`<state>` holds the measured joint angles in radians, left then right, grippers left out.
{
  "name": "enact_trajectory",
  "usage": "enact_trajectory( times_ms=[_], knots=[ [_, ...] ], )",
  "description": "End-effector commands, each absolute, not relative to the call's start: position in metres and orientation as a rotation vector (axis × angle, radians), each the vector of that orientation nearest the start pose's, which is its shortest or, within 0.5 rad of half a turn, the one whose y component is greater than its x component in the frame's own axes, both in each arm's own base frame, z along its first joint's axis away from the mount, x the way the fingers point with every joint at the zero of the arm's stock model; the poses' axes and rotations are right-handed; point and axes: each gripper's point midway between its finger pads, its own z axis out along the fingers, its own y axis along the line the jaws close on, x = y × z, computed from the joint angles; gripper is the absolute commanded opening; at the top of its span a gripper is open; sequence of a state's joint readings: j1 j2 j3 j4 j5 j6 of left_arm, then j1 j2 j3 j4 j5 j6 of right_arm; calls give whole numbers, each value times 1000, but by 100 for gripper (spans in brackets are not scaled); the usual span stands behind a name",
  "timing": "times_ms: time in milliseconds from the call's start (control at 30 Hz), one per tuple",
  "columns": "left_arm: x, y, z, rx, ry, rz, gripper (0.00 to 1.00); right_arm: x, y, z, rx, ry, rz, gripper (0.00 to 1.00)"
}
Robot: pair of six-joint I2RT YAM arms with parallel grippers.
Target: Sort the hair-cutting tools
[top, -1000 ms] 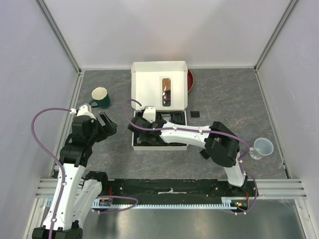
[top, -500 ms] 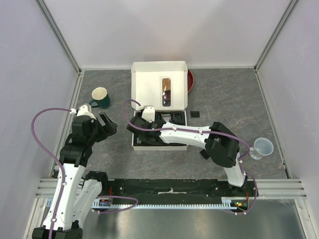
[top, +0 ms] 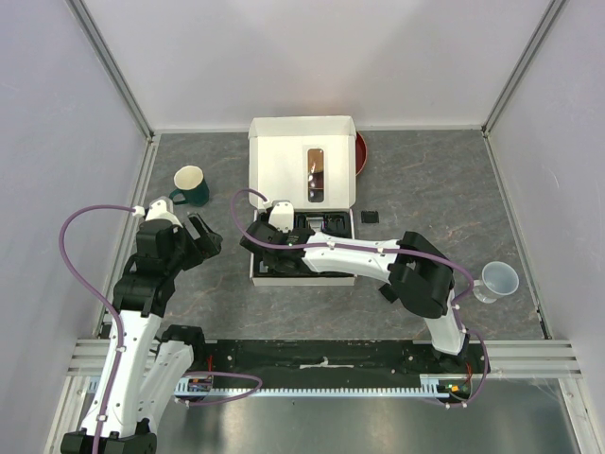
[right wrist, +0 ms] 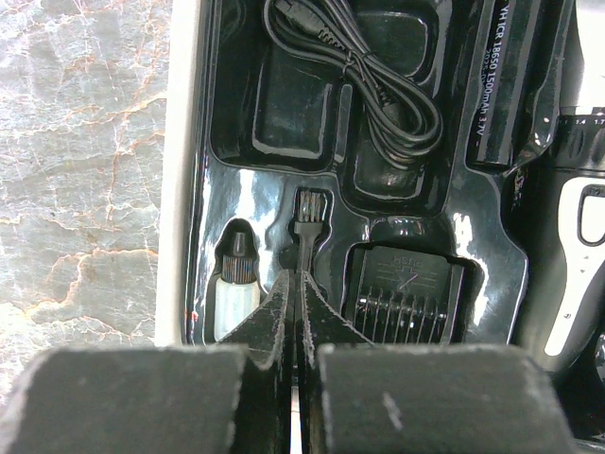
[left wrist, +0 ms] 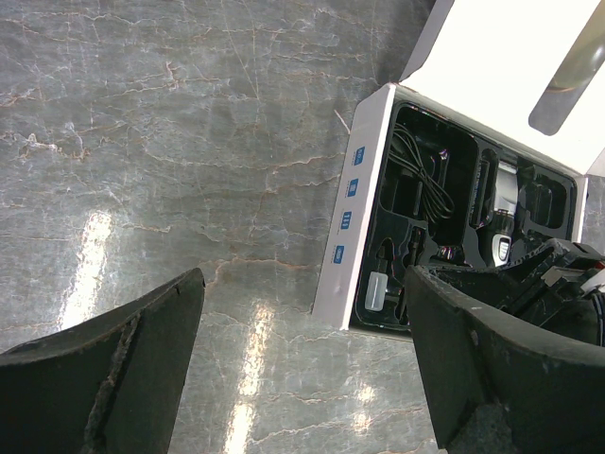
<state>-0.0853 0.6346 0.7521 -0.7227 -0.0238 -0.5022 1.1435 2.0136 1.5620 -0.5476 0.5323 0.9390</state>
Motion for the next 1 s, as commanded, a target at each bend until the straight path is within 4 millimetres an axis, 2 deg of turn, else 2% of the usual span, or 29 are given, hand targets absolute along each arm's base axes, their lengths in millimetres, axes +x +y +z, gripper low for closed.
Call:
enact_trajectory(
  times_ms=[0, 233, 700, 800, 900, 967],
  knots=[
    [232, -34, 195, -420, 2104, -299, 92, 262, 429, 81, -53, 2379, 268, 0],
    [232, -34, 195, -420, 2102, -298, 92, 262, 425, 69, -54, 2397, 241, 0],
    [232, -34, 195, -423, 2103, -297, 92, 260, 420, 57, -72, 2438, 180, 0],
    [232, -34, 195, -423, 2101, -297, 92, 262, 426, 67, -107, 2429, 192, 0],
    [232, -34, 195, -423, 2101, -297, 92, 269, 437, 100, -138, 2381, 252, 1],
    [232, -34, 194, -424, 2106, -296, 92, 275, 442, 126, -153, 2337, 289, 8]
  ],
)
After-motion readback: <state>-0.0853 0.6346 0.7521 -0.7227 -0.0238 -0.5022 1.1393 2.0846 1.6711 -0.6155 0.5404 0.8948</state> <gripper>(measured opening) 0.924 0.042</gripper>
